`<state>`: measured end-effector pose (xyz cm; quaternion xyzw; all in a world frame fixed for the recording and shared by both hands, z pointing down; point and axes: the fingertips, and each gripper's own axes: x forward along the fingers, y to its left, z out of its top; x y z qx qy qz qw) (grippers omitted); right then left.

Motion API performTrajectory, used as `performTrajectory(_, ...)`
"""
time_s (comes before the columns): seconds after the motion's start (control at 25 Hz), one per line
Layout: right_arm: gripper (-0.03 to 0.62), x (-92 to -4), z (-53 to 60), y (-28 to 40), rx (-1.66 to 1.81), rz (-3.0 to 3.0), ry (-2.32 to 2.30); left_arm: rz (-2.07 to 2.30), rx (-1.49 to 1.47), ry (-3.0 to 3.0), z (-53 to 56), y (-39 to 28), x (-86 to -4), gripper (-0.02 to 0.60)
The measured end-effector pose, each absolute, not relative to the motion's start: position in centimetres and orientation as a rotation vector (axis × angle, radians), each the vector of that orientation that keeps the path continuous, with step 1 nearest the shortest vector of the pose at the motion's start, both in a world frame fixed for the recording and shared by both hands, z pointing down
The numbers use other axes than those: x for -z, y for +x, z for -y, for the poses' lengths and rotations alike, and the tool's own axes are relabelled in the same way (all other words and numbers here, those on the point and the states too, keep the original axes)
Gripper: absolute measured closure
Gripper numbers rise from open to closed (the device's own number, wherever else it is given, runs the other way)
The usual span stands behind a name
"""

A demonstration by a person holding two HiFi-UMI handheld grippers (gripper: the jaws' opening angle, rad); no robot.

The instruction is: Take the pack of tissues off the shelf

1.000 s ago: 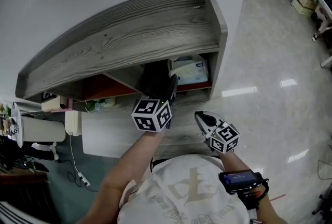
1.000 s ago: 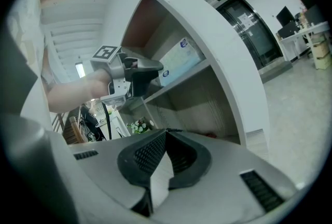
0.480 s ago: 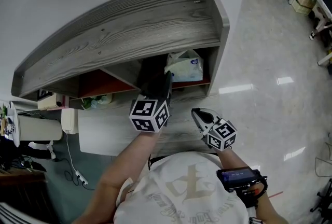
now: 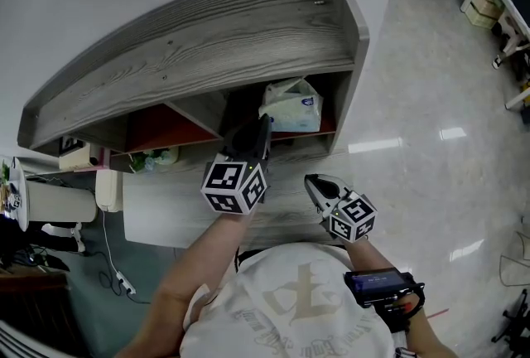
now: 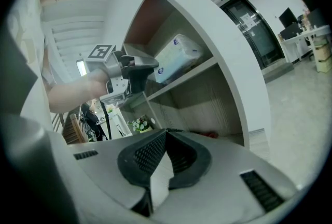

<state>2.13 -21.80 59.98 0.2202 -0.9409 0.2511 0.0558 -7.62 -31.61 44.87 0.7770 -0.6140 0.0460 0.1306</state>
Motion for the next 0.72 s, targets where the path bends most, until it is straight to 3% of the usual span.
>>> performTrajectory(0.72,0.589,-59.3,19.6,1.4,-0.717,2.859,0.651,1.784,-0.043,2.269,27.7,-8.8,-43.2,0.546)
